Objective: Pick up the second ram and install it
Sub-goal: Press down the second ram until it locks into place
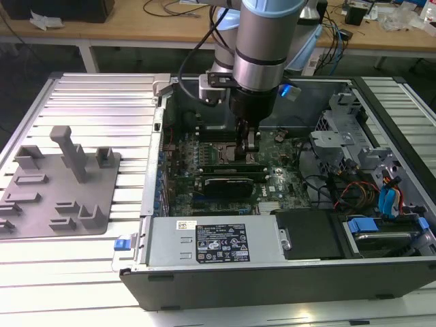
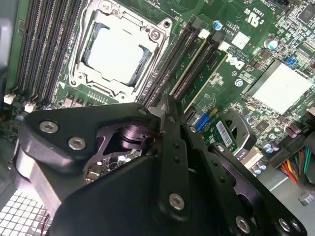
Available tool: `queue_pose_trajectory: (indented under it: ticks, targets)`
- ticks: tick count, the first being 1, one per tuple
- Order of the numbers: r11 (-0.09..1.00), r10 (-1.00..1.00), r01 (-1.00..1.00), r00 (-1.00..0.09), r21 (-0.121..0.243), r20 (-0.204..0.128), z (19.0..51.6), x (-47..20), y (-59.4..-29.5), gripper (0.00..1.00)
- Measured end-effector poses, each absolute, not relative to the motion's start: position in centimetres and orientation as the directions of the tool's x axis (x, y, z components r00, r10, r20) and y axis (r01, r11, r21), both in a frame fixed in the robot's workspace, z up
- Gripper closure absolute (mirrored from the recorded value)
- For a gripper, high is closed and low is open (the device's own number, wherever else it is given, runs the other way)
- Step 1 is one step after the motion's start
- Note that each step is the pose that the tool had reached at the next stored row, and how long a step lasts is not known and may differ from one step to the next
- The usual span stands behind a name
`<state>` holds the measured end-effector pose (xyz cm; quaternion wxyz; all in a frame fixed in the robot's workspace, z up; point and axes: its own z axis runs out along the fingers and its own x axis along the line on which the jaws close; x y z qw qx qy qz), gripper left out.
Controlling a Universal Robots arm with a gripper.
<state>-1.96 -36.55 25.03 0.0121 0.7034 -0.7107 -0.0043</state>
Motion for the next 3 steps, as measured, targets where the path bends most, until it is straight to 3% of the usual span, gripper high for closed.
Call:
queue_pose_trajectory:
  ticks: [3]
  targets:
    - [0.010,-1.000,-1.000,-0.010,0.022,0.011,25.03,-1.96,-36.56,0.92]
